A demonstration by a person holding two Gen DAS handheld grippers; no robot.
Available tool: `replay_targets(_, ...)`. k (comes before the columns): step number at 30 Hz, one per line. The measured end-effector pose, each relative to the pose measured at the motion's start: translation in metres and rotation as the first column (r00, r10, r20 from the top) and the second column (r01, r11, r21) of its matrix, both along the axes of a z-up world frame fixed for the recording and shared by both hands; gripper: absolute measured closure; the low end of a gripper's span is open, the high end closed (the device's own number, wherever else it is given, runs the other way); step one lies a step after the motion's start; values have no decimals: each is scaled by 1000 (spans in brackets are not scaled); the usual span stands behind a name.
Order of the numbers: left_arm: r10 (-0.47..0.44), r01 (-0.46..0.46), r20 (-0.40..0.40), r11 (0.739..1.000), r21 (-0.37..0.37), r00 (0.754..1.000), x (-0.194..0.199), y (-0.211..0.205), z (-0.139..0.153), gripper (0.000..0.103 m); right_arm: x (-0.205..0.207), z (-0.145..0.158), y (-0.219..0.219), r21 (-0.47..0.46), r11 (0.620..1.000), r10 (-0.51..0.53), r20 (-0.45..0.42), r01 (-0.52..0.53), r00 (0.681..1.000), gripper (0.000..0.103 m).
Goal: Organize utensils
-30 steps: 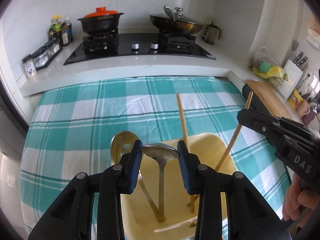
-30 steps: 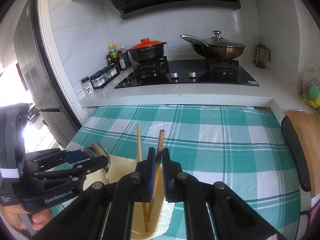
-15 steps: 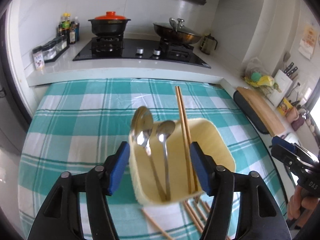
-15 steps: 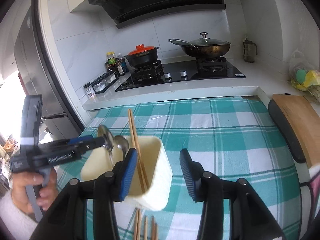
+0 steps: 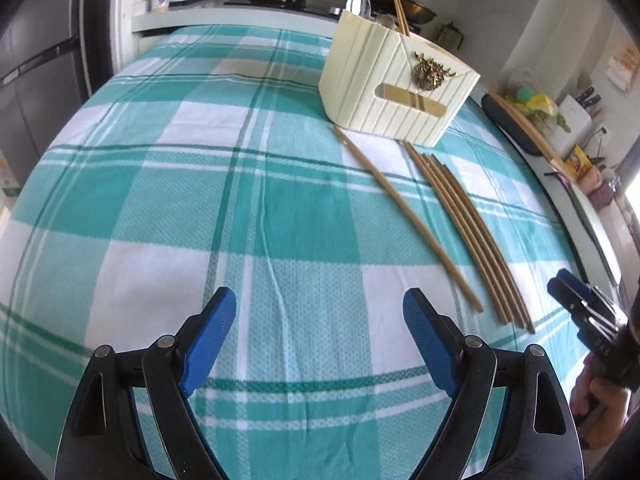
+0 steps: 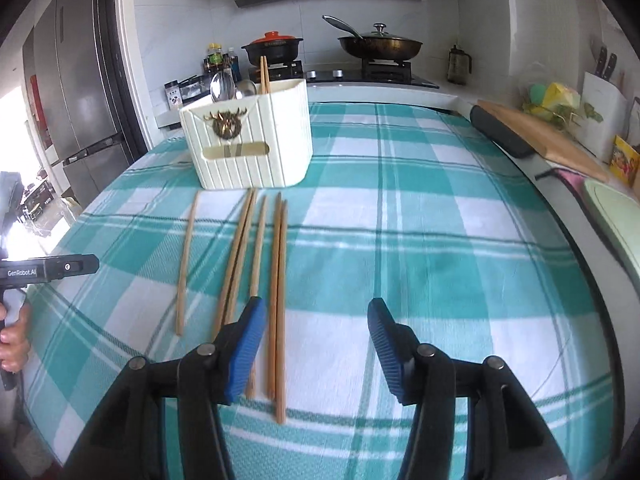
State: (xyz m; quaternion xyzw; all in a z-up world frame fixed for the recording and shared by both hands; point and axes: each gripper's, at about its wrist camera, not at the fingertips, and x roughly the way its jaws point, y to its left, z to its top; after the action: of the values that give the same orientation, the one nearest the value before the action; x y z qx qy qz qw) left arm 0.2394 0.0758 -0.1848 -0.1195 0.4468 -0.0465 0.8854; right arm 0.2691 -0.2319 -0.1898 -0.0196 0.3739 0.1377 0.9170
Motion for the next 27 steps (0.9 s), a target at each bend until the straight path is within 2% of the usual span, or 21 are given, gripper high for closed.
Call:
replay_targets(6, -1, -2, 29, 995, 101, 1000, -10, -24, -12, 16, -17, -20, -1, 1, 1000, -6, -45, 6, 999, 49)
replay_targets(12, -18, 14, 39, 996, 91, 999, -13, -28, -15, 16, -27, -19, 3, -18, 1000, -5, -9, 5, 1000, 49)
replay_targets(21, -16, 12, 53, 996, 87, 998, -14, -28, -17, 14, -23, -24, 3, -15, 1000, -12, -30, 12, 999, 49)
replay_targets(27, -18, 13, 52, 996, 87, 998, -14, -29, -17, 13, -25, -22, 2, -16, 1000, -22, -11, 22, 1000, 49)
